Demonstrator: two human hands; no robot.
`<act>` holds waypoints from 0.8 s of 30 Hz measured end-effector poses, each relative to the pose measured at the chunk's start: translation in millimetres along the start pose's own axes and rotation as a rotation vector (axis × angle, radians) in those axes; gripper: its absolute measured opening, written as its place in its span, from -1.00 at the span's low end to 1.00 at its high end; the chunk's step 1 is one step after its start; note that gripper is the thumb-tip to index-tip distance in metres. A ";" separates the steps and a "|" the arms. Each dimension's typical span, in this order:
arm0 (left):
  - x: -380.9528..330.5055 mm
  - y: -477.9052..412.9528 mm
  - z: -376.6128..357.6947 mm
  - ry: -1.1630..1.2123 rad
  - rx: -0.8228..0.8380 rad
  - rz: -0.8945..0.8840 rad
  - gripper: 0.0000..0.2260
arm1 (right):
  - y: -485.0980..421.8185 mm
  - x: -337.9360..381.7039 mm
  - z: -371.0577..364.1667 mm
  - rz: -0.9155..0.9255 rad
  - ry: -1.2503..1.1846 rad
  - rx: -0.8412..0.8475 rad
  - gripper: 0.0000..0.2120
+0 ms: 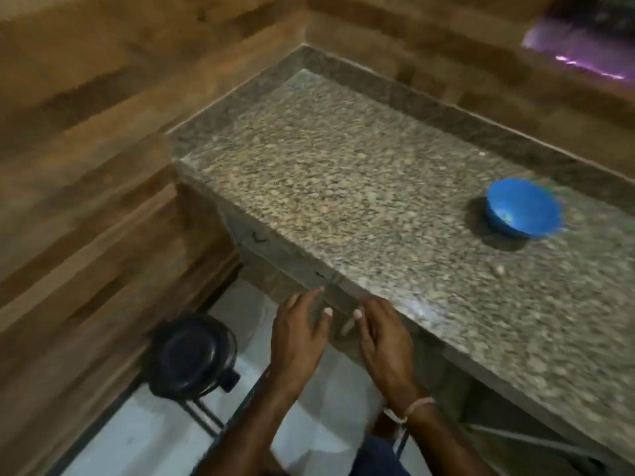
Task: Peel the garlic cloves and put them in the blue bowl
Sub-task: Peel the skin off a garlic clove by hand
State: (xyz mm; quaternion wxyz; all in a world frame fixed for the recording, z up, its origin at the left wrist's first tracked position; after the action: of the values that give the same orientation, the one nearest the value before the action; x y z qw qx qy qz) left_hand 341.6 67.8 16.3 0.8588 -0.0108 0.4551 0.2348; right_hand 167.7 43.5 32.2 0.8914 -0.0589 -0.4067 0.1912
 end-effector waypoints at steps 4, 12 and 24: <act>-79.4 -3.9 -84.3 -0.016 0.098 -0.082 -0.68 | 5.8 -83.2 92.5 -0.125 0.065 -0.135 -0.71; -169.2 -10.7 -231.0 0.018 0.247 -0.096 -0.66 | 13.3 -214.8 195.7 -0.261 0.121 -0.149 -0.73; -156.9 -62.6 -262.9 -0.378 0.105 -0.041 -0.75 | -16.9 -293.4 218.0 -0.352 0.190 -0.059 -0.61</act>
State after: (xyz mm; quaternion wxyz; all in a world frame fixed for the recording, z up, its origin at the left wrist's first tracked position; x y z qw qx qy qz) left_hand 88.6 -110.7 -26.4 0.9329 0.0690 0.2971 0.1912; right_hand -165.2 -97.1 -25.1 0.9433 -0.0307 -0.3302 0.0142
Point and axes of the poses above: each hand's wrist, its own y-axis away from the middle knuckle, its own z-axis out of the back of the hand, x = y × z, the point moved 8 cm from there along -y, towards the middle knuckle, and after that the axes turned 11 degrees about z, right-handed, at the moved point
